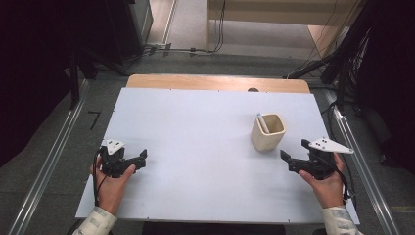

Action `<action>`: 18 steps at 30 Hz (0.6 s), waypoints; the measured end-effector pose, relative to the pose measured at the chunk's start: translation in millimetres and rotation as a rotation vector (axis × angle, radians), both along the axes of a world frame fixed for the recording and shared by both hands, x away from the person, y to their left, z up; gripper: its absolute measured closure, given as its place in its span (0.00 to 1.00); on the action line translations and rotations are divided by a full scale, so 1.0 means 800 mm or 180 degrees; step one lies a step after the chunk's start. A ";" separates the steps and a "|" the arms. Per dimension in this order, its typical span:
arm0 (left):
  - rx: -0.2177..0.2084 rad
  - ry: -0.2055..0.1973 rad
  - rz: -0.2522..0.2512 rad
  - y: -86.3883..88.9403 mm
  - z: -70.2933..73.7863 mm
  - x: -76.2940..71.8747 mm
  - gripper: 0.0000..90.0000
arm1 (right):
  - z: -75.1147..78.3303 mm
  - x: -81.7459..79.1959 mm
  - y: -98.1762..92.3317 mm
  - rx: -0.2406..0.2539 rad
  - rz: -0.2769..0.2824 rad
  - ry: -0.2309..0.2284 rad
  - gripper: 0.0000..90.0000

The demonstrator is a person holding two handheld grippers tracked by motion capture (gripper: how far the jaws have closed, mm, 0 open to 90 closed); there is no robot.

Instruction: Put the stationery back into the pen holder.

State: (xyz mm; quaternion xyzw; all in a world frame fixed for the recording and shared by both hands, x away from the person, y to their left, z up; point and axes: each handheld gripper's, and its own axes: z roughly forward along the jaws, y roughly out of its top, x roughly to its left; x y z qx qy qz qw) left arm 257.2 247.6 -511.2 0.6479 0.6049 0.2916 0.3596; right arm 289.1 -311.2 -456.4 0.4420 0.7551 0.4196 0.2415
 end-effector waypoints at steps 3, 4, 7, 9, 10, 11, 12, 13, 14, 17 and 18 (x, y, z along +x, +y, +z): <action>0.0009 0.0000 0.0003 0.000 0.000 0.000 0.07 | -0.001 -0.003 -0.008 0.0012 -0.0037 0.0004 0.09; 0.0009 -0.0002 0.0002 0.000 0.000 0.000 0.07 | -0.002 -0.005 -0.009 0.0008 -0.0049 0.0015 0.09; 0.0012 -0.0001 0.0001 0.000 0.000 0.000 0.07 | -0.002 -0.006 -0.012 0.0019 -0.0059 0.0011 0.09; 0.0009 0.0001 0.0000 0.000 0.000 0.000 0.07 | -0.003 -0.009 -0.016 0.0014 -0.0088 0.0022 0.09; 0.0009 0.0001 0.0000 0.000 0.000 0.000 0.07 | -0.003 -0.009 -0.016 0.0014 -0.0088 0.0022 0.09; 0.0010 0.0000 0.0000 0.000 0.000 0.000 0.07 | -0.003 -0.009 -0.017 0.0013 -0.0084 0.0023 0.10; 0.0011 -0.0001 0.0001 0.000 0.000 0.000 0.07 | -0.004 -0.010 -0.018 0.0011 -0.0088 0.0028 0.09; 0.0010 -0.0001 0.0002 0.000 0.000 0.000 0.07 | -0.004 -0.011 -0.020 0.0009 -0.0094 0.0026 0.09; 0.0007 -0.0004 0.0005 0.000 0.000 0.000 0.07 | -0.004 -0.012 -0.021 0.0024 -0.0104 0.0030 0.10; 0.0007 -0.0003 0.0003 0.000 0.000 0.000 0.07 | -0.004 -0.014 -0.024 0.0025 -0.0118 0.0028 0.09; 0.0010 -0.0004 0.0002 0.000 0.000 0.000 0.07 | -0.004 -0.015 -0.025 0.0028 -0.0119 0.0030 0.10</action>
